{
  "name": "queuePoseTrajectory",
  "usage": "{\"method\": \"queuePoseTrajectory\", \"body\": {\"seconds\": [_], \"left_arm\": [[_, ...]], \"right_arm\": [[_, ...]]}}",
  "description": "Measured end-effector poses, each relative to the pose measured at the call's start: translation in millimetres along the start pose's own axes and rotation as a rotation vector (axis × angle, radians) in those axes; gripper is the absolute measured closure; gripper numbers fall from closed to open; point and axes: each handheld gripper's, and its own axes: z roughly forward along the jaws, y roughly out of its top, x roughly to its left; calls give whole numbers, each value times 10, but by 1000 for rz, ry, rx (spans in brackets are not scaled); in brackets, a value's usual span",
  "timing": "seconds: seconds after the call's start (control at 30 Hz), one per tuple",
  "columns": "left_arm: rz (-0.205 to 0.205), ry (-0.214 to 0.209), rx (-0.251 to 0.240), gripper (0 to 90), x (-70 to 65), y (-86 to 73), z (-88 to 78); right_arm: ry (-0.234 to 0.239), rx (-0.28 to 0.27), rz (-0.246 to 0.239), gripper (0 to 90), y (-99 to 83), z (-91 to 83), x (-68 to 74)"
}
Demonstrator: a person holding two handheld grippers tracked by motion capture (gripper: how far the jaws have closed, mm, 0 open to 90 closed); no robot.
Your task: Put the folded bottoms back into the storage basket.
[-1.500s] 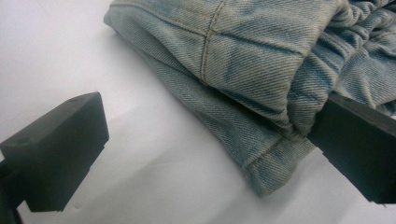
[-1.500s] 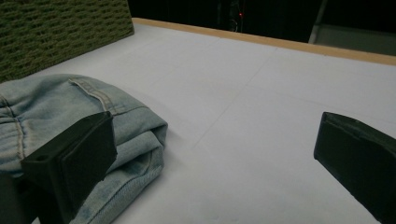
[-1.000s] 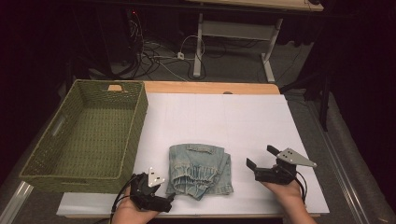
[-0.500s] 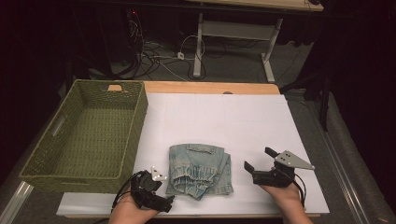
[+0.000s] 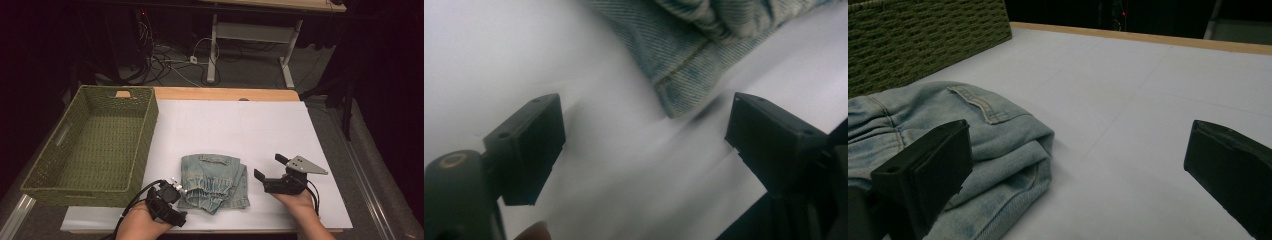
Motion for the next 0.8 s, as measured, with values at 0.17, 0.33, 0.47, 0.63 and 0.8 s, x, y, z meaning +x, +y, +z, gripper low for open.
{"method": "queuePoseTrajectory", "body": {"seconds": [0.17, 0.33, 0.47, 0.63, 0.8], "left_arm": [[13, -22, 94, 176, 21, 129, 3], [41, -59, 141, 269, 48, 247, 0], [46, -91, 134, 308, 51, 352, 11], [74, -72, 146, 382, 35, 413, 18], [106, -67, 177, 565, -40, 442, -2]], "right_arm": [[21, -8, -18, 0, 56, 69, 53], [30, -4, -21, 1, 62, 80, 80], [22, 2, -29, 3, 44, 48, 70], [17, 10, 0, 25, 24, 23, 40], [47, 65, 23, 155, 3, 40, 54]]}}
